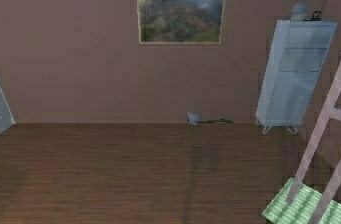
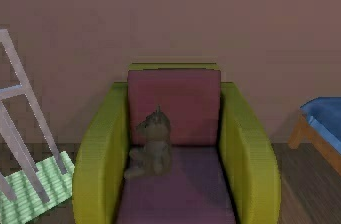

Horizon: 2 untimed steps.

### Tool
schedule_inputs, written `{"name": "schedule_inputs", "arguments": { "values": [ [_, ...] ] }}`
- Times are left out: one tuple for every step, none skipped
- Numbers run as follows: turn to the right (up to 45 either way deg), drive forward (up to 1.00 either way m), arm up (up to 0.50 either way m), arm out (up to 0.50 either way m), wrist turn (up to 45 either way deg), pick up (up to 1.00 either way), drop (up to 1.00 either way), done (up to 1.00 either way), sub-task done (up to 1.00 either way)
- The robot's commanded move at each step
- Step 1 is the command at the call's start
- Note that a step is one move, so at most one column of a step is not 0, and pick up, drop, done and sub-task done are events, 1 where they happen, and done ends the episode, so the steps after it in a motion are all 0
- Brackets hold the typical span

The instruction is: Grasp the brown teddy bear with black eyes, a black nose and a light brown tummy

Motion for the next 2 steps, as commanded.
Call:
{"name": "schedule_inputs", "arguments": {
  "values": [
    [0.0, 0.00, 0.50, 0.00, 0.0, 0.00, 0.00, 0.00, 0.00],
    [0.0, 0.00, 0.14, 0.00, 0.0, 0.00, 0.00, 0.00, 0.00]
  ]
}}
